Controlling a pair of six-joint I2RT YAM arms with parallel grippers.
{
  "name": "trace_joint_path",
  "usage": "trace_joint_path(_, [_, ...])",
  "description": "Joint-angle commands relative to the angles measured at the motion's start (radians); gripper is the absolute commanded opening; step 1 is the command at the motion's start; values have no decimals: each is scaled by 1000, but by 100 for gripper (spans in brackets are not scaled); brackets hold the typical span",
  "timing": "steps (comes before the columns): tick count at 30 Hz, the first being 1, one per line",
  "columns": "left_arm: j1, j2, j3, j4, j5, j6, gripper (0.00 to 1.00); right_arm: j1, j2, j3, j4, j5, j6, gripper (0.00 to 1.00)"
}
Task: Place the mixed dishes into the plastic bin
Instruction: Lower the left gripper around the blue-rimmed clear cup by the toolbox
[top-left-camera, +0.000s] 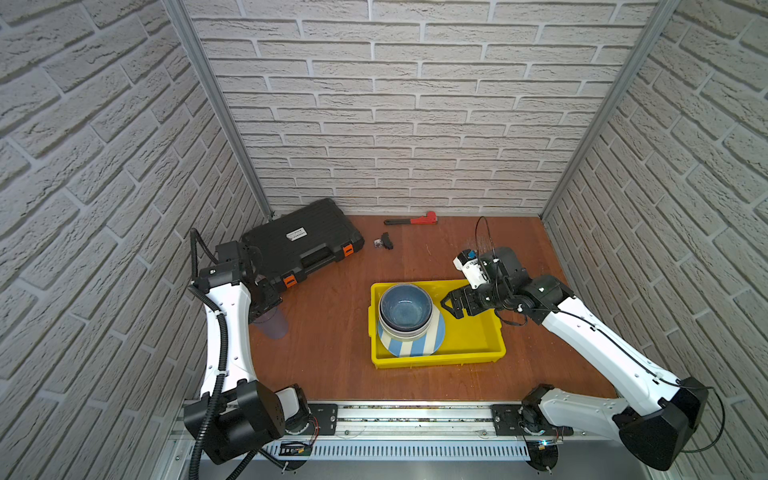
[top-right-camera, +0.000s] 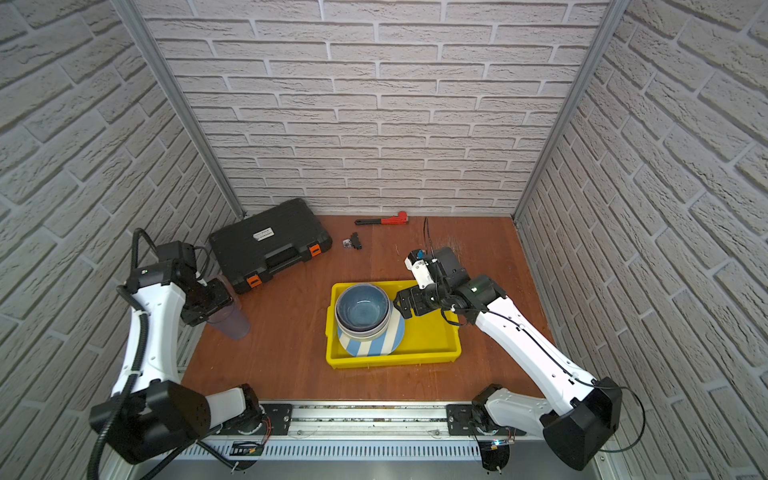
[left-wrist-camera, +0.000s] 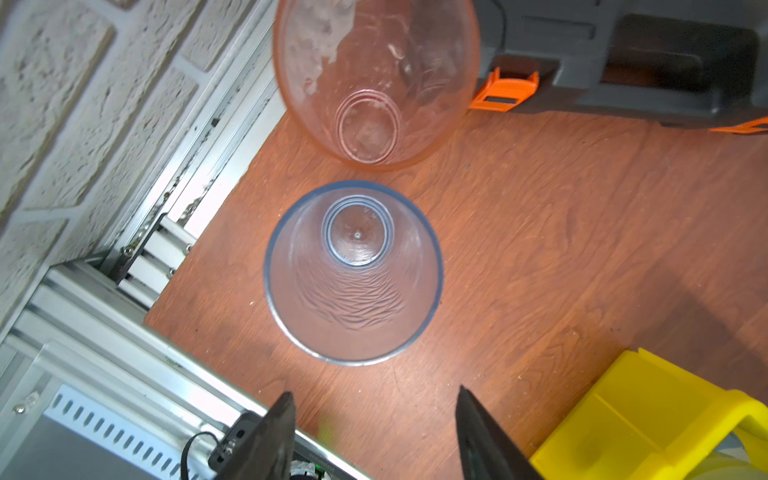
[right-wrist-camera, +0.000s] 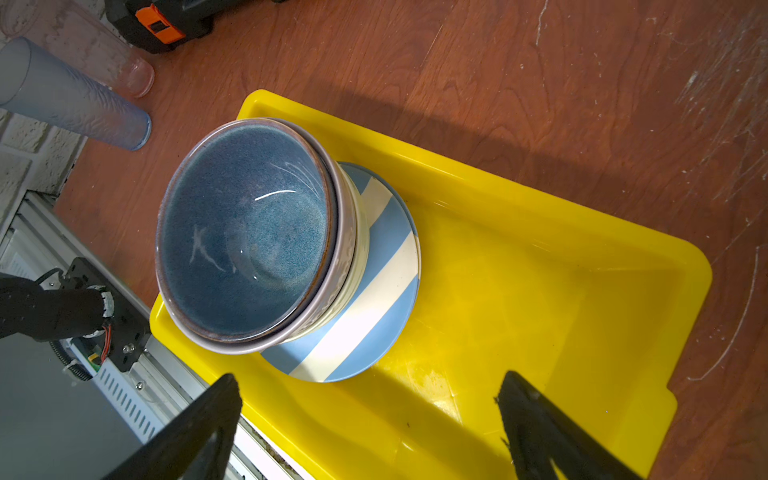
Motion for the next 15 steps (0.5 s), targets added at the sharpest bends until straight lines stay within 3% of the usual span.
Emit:
trace_joint_path(1, [26, -11, -1, -44, -30, 9, 60, -18, 7, 34, -3, -53, -40, 97])
trace_joint_path(15, [192, 43, 0, 9, -47, 20, 53, -73, 83, 134, -30, -157, -94, 97])
